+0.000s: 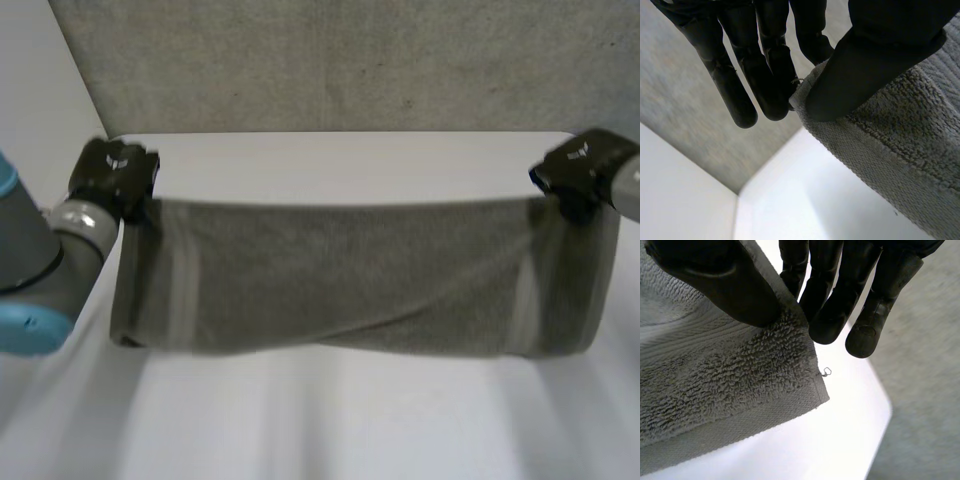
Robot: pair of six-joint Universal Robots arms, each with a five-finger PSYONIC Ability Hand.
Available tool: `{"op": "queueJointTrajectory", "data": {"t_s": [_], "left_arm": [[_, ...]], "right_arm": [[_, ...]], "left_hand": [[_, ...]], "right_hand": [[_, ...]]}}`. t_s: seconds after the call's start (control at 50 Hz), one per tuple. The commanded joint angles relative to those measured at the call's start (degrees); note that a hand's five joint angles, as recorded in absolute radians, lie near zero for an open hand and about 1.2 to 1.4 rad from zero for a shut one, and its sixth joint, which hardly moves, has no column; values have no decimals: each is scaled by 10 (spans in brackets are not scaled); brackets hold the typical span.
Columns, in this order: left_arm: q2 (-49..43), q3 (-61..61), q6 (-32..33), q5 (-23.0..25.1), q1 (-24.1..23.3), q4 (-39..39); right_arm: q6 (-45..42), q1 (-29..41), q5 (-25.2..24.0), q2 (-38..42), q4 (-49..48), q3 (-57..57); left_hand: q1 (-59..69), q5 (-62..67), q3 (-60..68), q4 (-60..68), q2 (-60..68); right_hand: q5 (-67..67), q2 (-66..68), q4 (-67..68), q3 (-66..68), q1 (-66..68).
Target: Fold the laundry
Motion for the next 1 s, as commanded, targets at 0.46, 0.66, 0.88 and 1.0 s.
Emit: {"op": "queueJointTrajectory", "data": {"t_s": [0.46,0.66,0.88,1.0], "left_arm": [[24,36,-172,-55,4,89],[37,-193,-115,5,34,140],[230,-311,-28,22,90,132],[377,-351,-32,70,104,99]], "right_arm": [[160,44,-24,-4,-72,-31],[112,16,-82,-27,-76,161],[77,-47,-111,-196,-61,245],[55,-109,-153,-300,-9,247]], "left_hand": [[106,109,103,102,103],[106,109,103,102,103],[106,109,103,102,103],[106,109,103,102,103]], "right_hand": [[19,27,31,27,37],[19,27,31,27,37],[19,27,31,27,37],[19,27,31,27,37]]}}
